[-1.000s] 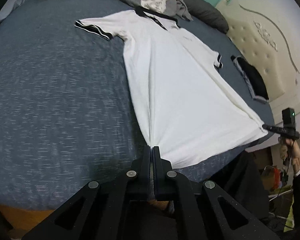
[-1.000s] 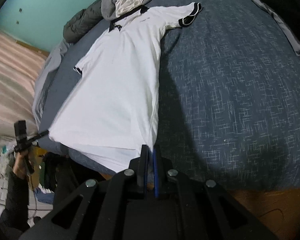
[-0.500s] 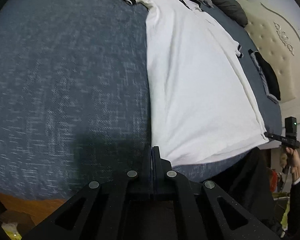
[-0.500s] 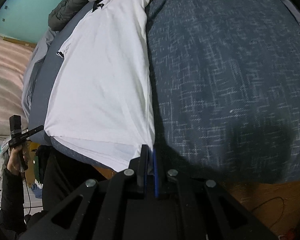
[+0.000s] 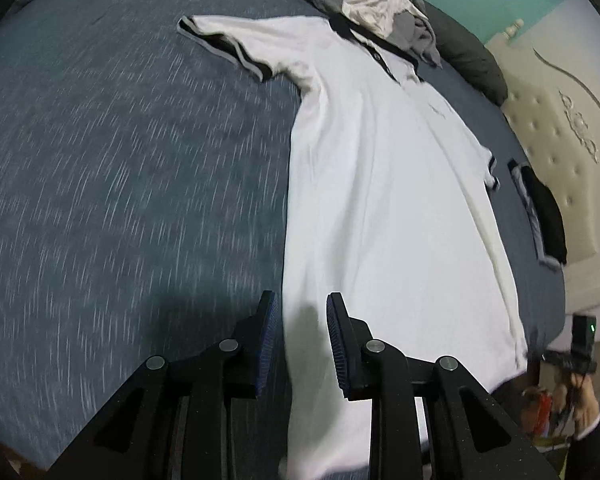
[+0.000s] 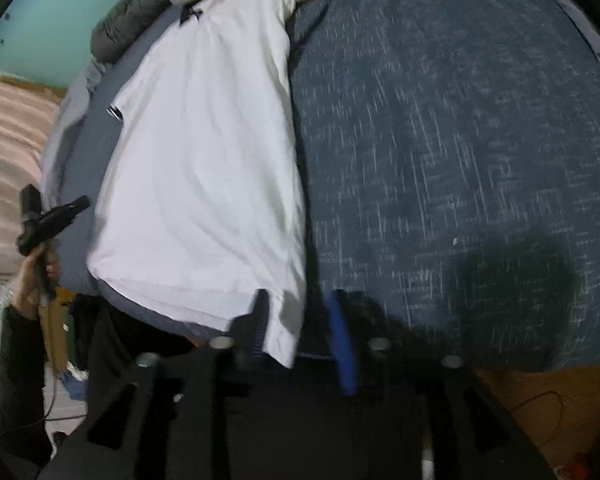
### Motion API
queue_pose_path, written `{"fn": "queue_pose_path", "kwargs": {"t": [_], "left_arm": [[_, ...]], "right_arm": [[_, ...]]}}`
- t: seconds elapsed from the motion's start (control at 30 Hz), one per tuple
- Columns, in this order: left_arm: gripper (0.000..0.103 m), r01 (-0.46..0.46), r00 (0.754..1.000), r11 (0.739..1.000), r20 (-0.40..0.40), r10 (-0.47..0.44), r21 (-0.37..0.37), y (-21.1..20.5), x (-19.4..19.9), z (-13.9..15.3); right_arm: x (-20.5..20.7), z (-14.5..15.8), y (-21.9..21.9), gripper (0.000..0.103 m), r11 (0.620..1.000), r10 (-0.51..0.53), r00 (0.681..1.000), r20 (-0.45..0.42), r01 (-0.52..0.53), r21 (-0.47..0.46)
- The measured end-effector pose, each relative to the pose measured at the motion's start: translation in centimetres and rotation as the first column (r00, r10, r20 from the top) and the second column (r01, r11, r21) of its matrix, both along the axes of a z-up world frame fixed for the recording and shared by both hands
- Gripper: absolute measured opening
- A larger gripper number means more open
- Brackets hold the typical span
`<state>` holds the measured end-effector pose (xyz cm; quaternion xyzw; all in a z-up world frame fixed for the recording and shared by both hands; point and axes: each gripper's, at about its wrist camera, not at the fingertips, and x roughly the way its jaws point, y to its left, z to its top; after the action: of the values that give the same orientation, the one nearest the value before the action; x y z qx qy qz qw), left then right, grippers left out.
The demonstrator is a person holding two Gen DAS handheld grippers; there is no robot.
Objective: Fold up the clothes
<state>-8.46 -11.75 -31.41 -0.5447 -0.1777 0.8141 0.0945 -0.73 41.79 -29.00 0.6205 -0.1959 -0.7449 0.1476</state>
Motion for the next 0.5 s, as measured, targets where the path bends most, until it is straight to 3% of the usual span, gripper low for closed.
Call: {"fn": "queue_pose_path", "kwargs": {"t": [0.17,0.5], "left_arm": [[0.028,0.001,0.999,1.0,-0.034,-0.001,-0.015,0.8,-4.2,0.3],[0.027,-0.023,0.999,0.999,-0.03,0.022,-0.023,2.1,-12.5,-2.4]], "right_arm": [[-1.3,2.1,1.7,0.034,0.997,-0.077,0.994,-0.079,0.076,-0.016],[-2.6,0.7,1.3,0.035,0.994,-0.107,0.993,-0.05,0.106,-0.015]]}}
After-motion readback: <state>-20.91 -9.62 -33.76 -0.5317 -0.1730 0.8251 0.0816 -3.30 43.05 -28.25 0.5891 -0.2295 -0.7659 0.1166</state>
